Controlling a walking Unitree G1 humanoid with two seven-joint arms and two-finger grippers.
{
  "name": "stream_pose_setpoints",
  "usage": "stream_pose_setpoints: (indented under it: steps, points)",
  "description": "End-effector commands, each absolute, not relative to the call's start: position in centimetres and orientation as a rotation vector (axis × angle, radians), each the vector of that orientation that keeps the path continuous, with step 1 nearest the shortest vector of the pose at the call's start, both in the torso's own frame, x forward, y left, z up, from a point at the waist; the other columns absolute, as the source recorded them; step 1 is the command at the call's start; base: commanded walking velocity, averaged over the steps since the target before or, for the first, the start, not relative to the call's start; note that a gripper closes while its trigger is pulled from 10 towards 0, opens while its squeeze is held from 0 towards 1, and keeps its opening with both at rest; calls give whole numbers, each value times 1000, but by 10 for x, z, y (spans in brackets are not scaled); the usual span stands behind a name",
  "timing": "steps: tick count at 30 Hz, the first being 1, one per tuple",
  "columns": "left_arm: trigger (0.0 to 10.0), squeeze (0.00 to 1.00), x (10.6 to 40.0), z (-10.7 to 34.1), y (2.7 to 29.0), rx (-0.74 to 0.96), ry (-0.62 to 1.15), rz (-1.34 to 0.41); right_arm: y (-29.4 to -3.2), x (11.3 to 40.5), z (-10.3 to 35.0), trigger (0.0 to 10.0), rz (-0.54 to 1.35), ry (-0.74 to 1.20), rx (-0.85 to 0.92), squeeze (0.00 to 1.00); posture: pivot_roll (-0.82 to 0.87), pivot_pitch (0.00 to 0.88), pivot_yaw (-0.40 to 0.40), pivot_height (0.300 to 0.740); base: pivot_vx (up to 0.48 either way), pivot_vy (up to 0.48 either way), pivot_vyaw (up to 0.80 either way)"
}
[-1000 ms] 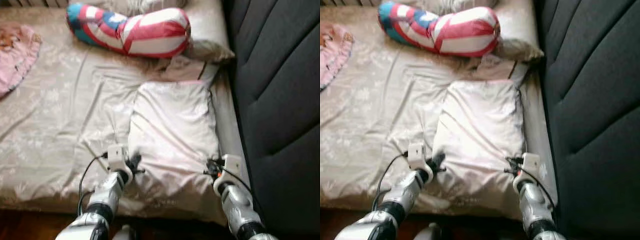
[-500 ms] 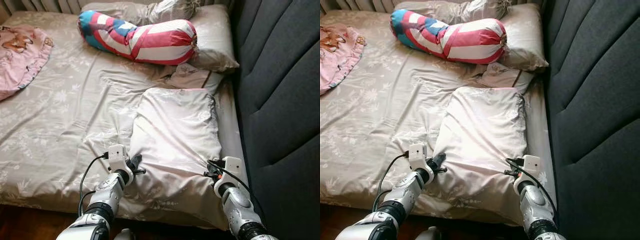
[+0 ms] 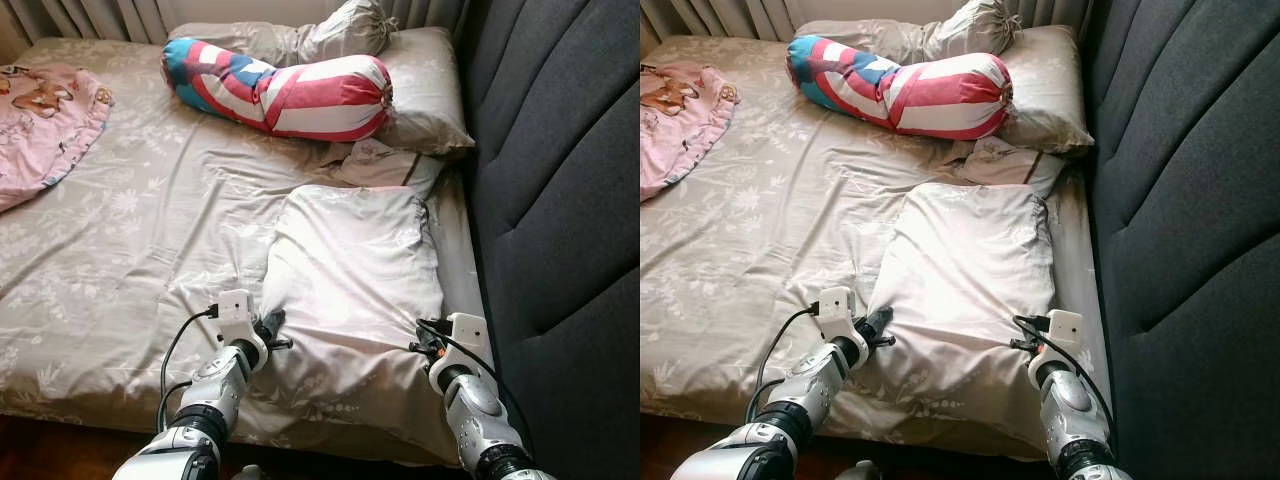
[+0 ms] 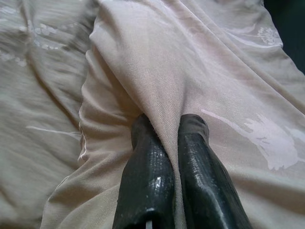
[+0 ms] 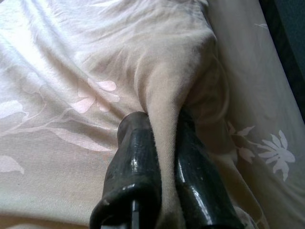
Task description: Clean up the room
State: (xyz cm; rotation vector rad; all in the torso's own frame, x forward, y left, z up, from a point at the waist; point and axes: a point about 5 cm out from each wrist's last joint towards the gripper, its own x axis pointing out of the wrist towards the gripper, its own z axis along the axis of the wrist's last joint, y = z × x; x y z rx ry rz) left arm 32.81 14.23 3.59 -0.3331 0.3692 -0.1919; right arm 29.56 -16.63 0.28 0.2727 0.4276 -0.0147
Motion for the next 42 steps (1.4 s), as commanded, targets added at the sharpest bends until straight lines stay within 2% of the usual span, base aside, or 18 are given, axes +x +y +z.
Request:
stream_pose_setpoints:
  steps: [1, 13, 18, 23, 32, 42]
  points:
    - [10000, 0, 331, 41, 150, -293, 342, -177, -180, 298, 8, 10000, -70, 388, 271, 0, -108, 75, -35, 740, 0, 0, 0]
    - [10000, 0, 330, 39, 148, -290, 348, -179, -186, 296, 7, 10000, -99, 388, 278, 0, -111, 87, -38, 740, 0, -285, 0]
    - [10000, 0, 330, 38, 150, -288, 352, -176, -185, 297, 7, 10000, -89, 391, 273, 0, -110, 92, -40, 740, 0, -413, -710]
    - [10000, 0, 329, 37, 151, -287, 355, -174, -184, 296, 6, 10000, -95, 386, 269, 0, -110, 96, -40, 740, 0, -416, 0]
    - [10000, 0, 326, 33, 152, -284, 388, -193, -182, 289, -2, 10000, -102, 433, 260, 0, -111, 104, -38, 740, 0, 0, 0]
    - [10000, 0, 331, 38, 150, -279, 418, -282, -170, 265, -26, 10000, -52, 574, 263, 0, -115, 109, -39, 740, 0, 0, 0]
